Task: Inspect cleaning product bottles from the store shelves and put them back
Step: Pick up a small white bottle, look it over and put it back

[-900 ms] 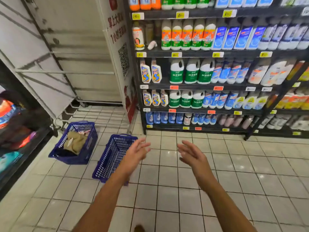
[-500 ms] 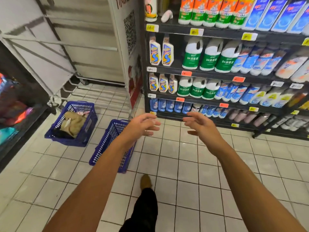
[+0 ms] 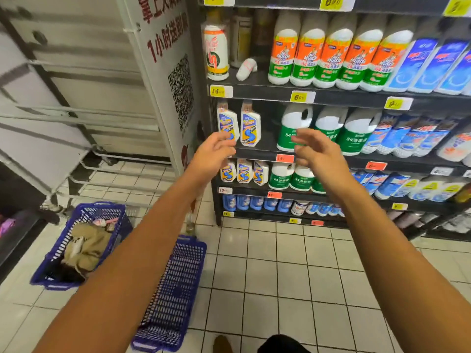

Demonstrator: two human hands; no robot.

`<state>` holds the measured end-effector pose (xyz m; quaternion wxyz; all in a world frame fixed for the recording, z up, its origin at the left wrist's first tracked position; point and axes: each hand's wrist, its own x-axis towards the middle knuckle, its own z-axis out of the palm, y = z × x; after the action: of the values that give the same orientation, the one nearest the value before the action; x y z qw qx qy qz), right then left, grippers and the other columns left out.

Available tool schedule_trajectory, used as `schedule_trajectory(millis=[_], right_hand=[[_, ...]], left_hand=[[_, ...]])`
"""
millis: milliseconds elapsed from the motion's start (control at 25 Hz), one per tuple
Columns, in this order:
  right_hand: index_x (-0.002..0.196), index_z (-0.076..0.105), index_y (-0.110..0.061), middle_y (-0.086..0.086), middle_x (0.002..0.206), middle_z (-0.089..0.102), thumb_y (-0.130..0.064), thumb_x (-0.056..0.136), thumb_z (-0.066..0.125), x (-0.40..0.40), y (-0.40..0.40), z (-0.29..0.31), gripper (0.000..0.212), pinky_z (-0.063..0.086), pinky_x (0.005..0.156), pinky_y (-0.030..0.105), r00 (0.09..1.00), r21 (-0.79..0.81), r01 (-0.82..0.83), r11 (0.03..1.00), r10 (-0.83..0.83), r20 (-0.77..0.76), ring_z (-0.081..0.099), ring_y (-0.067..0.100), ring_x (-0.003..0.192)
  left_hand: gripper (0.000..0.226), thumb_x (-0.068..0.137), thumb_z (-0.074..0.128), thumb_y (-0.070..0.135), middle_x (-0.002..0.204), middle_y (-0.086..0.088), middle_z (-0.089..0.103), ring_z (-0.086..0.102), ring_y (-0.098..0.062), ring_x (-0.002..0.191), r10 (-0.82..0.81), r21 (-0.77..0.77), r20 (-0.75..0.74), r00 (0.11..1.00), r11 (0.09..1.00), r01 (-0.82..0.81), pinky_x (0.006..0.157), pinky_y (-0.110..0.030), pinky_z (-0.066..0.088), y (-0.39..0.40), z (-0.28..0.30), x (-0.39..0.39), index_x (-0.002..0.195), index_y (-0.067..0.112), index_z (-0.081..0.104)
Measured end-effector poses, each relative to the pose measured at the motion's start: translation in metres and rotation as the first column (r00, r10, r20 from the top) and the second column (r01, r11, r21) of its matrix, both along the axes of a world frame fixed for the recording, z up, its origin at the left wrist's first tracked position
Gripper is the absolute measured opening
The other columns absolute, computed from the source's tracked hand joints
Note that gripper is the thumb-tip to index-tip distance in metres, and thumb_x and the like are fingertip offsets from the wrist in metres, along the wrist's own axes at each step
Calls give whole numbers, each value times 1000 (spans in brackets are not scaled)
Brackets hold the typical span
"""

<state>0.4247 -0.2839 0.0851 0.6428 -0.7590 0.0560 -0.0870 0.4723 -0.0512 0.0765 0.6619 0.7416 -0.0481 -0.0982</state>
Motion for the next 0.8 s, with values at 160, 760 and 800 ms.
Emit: schedule_trajectory(millis=[160, 760, 800], right_hand=[[123, 57, -23, -5, 117, 66, 0, 95, 56, 100, -20, 30, 36, 52, 78, 21, 997, -26, -31, 999, 32, 63, 64, 0, 95], [138, 49, -3, 15, 135, 58, 6, 93, 55, 355, -57, 68, 46, 48, 92, 26, 968, -127, -199, 972, 215, 129, 56, 16, 114], [139, 48, -3, 15, 137, 56, 6, 93, 54, 364, -51, 67, 48, 48, 89, 22, 965, -134, -220, 966, 236, 115, 55, 15, 115]], left_hand=[[35, 94, 57, 9, 130, -1, 62, 60, -19, 116, 36, 17, 61, 997, 999, -37, 97, -37, 48, -27, 29, 93, 128, 17, 52], [38, 89, 58, 10, 116, 5, 59, 57, -6, 94, 395, 73, 287, 873, 900, -431, 82, -25, 41, -85, 71, 303, 126, 17, 54], [44, 90, 57, 10, 118, 6, 55, 54, -8, 102, 398, 78, 287, 871, 897, -435, 85, -25, 40, -83, 70, 310, 133, 17, 50]])
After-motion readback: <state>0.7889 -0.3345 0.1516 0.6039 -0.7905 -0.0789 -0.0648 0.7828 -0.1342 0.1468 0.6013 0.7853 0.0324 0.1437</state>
